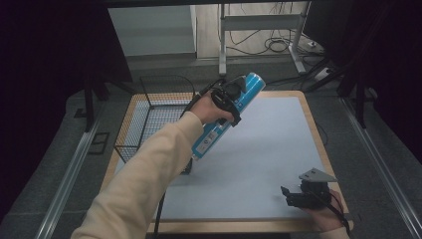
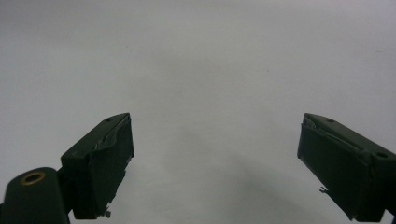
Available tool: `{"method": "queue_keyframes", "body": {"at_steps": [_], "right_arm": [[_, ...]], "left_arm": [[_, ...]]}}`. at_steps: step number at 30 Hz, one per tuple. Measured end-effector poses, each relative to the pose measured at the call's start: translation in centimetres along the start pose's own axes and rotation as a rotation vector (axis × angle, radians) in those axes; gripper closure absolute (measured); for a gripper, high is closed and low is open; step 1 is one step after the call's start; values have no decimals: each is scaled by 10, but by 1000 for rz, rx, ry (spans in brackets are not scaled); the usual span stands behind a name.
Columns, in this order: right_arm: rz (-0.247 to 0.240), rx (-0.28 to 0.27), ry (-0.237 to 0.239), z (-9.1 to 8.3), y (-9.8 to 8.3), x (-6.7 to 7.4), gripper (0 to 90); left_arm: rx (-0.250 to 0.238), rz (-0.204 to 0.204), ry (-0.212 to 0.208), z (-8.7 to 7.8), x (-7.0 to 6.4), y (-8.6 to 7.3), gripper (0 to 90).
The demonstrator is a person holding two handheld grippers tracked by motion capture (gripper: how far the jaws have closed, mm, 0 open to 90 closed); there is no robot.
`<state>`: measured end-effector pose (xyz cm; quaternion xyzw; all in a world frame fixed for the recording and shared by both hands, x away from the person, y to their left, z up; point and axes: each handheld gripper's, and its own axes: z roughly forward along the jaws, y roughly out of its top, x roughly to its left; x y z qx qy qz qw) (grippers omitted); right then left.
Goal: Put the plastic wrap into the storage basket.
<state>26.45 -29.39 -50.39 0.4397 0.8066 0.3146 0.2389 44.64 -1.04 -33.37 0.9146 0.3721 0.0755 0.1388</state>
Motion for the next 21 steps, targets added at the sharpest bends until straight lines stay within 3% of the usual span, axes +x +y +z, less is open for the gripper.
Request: {"method": "queue_keyframes", "body": {"at_steps": [11, 21], "right_arm": [[6, 1, -2, 0, -1, -2, 108], [7, 1, -4, 0, -1, -3, 108]], "left_arm": [[8, 6, 19, -6, 7, 13, 315], [-9, -14, 34, -20, 21, 13, 315]]}}
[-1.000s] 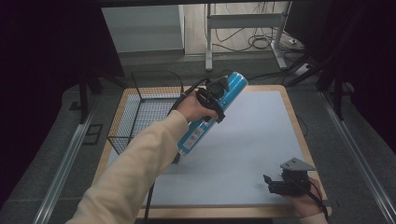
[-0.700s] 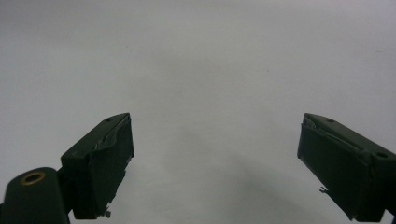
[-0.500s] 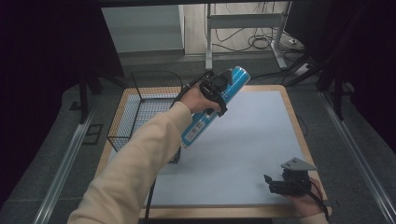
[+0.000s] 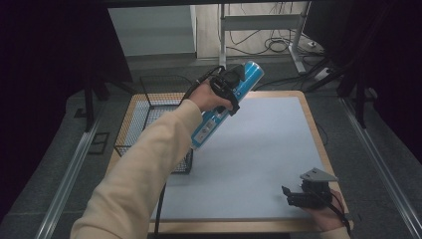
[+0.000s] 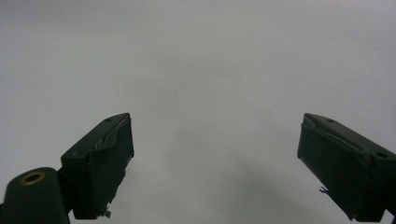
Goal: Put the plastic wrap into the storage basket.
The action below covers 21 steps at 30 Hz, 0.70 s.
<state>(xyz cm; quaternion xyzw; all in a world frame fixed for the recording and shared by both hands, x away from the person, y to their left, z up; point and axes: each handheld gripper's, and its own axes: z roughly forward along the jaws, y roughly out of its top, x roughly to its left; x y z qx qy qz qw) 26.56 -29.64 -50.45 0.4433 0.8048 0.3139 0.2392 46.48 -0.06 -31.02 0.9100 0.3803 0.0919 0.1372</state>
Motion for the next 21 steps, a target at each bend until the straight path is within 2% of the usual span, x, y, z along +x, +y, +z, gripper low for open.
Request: {"method": "queue_keyframes", "body": {"at_steps": [13, 21], "right_arm": [[-1, 4, -7, 1, 0, 0, 108], [2, 10, -8, 1, -1, 0, 108]], "left_arm": [[-3, -42, 33, -13, 30, -6, 315], [0, -92, 60, -15, 52, -13, 315]]}}
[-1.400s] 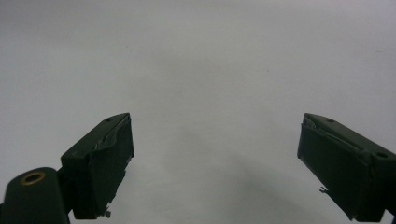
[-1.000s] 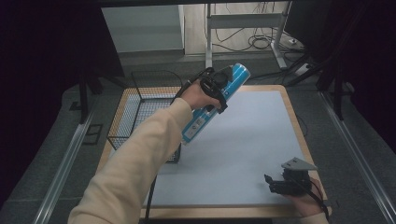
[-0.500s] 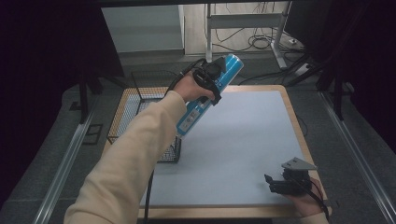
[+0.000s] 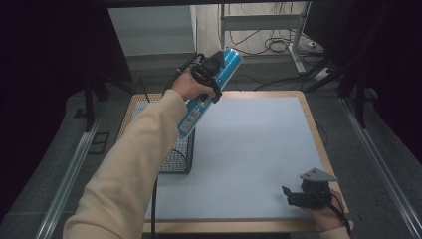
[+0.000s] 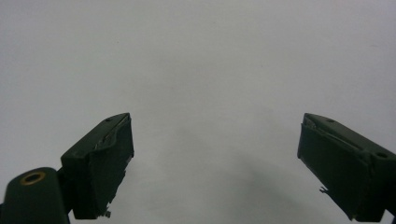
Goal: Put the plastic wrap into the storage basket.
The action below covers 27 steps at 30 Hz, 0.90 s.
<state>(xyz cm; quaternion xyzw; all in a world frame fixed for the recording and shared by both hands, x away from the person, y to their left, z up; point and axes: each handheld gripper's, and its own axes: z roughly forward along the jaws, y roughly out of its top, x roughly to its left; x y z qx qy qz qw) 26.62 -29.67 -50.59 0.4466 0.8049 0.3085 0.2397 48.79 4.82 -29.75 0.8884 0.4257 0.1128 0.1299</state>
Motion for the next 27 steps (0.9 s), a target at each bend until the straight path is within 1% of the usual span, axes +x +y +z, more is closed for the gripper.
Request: {"method": "queue_keyframes", "body": {"at_steps": [4, 6, 7, 9, 11, 12, 13, 14, 15, 16, 17, 19, 24, 25, 27], "right_arm": [[-1, -2, 0, 0, 0, 0, 108], [-2, -2, -1, 0, 0, 0, 108], [-3, -3, -1, 0, 0, 0, 108], [-2, -3, -2, 0, 0, 1, 108], [-7, -5, -3, 0, 1, 1, 108], [-6, -8, -4, 0, 1, 1, 108], [-6, -8, -4, 0, 1, 1, 108], [-8, -5, -3, 0, 1, 1, 108], [-8, -7, -4, 0, 1, 1, 108], [-1, -10, -5, -1, 1, 1, 109], [-1, -10, -5, -1, 1, 1, 109], [-1, -14, -9, -1, 1, 1, 110], [0, -12, -10, -1, 1, 1, 110], [-2, -14, -12, -1, 1, 1, 110], [0, -13, -12, -1, 1, 1, 110]], "left_arm": [[2, -18, 5, 1, 8, -6, 315], [12, -21, 10, 2, 12, -9, 315], [11, -33, 10, 3, 13, -11, 315], [19, -36, 15, 5, 17, -15, 315], [23, -52, 15, 8, 21, -19, 315], [26, -52, 18, 9, 23, -21, 315], [28, -64, 16, 10, 25, -23, 315], [29, -63, 21, 12, 28, -24, 315], [28, -74, 21, 13, 29, -27, 315], [32, -76, 16, 16, 35, -31, 315], [32, -76, 16, 16, 35, -31, 315], [36, -84, 17, 19, 39, -34, 315], [46, -112, 35, 25, 50, -42, 315], [55, -119, 42, 27, 54, -44, 316], [56, -120, 45, 29, 55, -45, 315]]}}
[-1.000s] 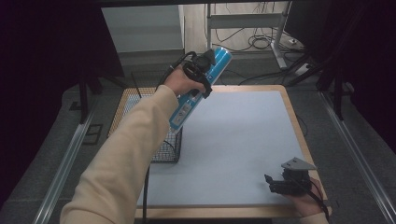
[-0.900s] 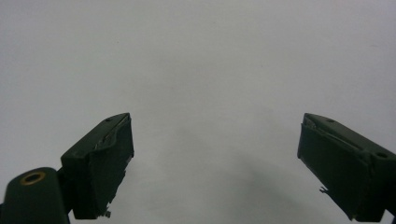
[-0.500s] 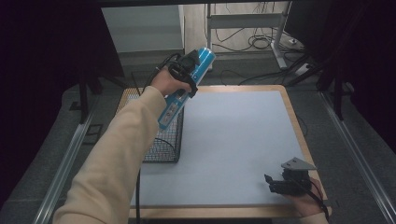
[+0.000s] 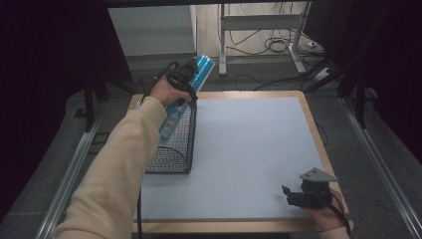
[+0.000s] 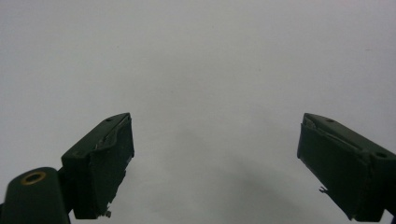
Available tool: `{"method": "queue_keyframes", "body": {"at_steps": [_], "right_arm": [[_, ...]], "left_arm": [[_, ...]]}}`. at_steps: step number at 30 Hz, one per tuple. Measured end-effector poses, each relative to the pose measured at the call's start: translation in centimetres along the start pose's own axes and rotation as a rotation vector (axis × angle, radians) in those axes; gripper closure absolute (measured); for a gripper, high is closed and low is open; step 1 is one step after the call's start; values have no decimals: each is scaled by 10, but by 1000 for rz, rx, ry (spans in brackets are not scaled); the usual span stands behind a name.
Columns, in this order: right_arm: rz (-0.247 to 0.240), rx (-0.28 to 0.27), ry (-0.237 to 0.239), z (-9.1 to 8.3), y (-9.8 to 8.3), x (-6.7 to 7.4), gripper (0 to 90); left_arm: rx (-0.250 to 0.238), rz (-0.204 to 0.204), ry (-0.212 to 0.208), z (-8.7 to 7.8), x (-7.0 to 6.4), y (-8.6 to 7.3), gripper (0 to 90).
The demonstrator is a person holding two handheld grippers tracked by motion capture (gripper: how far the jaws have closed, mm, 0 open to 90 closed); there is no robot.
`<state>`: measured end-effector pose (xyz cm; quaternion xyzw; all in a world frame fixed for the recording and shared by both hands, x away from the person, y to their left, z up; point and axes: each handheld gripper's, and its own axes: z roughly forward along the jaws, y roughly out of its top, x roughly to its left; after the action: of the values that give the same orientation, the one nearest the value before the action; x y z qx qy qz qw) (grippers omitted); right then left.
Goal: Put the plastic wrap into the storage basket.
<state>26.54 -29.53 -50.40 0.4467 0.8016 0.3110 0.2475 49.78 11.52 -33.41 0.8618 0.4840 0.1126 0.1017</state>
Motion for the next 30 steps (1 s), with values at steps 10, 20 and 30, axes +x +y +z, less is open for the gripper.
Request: {"method": "queue_keyframes", "body": {"at_steps": [10, 20, 30], "right_arm": [[0, -1, 0, 0, 0, 0, 110], [14, -10, -3, -1, 0, -2, 109], [12, -8, -5, 0, 1, -1, 109]], "left_arm": [[29, -16, 19, 20, 8, -4, 316], [49, -34, 15, 50, 18, -6, 315], [50, -45, 36, 75, 22, -11, 315]]}}
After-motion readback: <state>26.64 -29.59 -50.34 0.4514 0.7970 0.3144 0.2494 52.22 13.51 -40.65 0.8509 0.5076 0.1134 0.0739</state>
